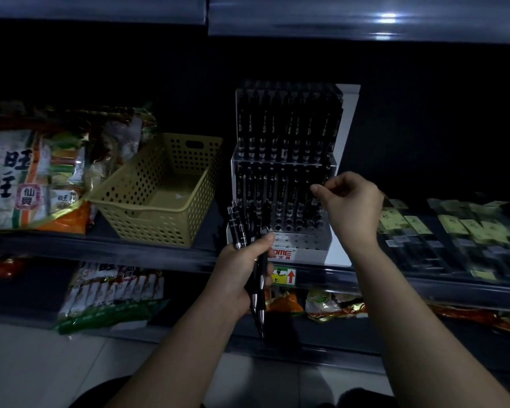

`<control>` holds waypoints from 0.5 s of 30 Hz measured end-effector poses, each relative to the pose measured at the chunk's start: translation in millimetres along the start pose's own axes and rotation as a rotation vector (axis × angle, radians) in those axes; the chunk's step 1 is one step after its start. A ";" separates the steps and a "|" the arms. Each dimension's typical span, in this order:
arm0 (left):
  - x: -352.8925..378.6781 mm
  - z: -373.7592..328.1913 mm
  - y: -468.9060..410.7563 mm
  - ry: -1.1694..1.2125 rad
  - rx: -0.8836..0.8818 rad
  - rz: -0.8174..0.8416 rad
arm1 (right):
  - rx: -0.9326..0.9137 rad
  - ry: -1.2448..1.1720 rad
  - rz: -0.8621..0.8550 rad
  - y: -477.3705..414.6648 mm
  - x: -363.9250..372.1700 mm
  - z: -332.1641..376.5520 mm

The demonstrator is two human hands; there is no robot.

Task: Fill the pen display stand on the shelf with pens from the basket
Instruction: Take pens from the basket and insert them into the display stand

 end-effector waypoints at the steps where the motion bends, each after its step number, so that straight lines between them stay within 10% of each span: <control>1: -0.1 -0.5 -0.2 0.001 0.002 -0.002 | 0.005 0.020 0.004 0.7 1.0 -1.7; 15: -0.1 -1.7 2.3 -0.003 0.001 0.005 | 0.029 0.189 0.125 7.9 14.0 -15.1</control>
Point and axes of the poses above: each hand's wrist, its own y-axis away from the middle knuckle, its own x-axis out of the palm, z = x × y, the point moved 8 cm from there along -y, towards the middle knuckle, and after that the axes turned 7 degrees about -x, right-handed, at the moved point
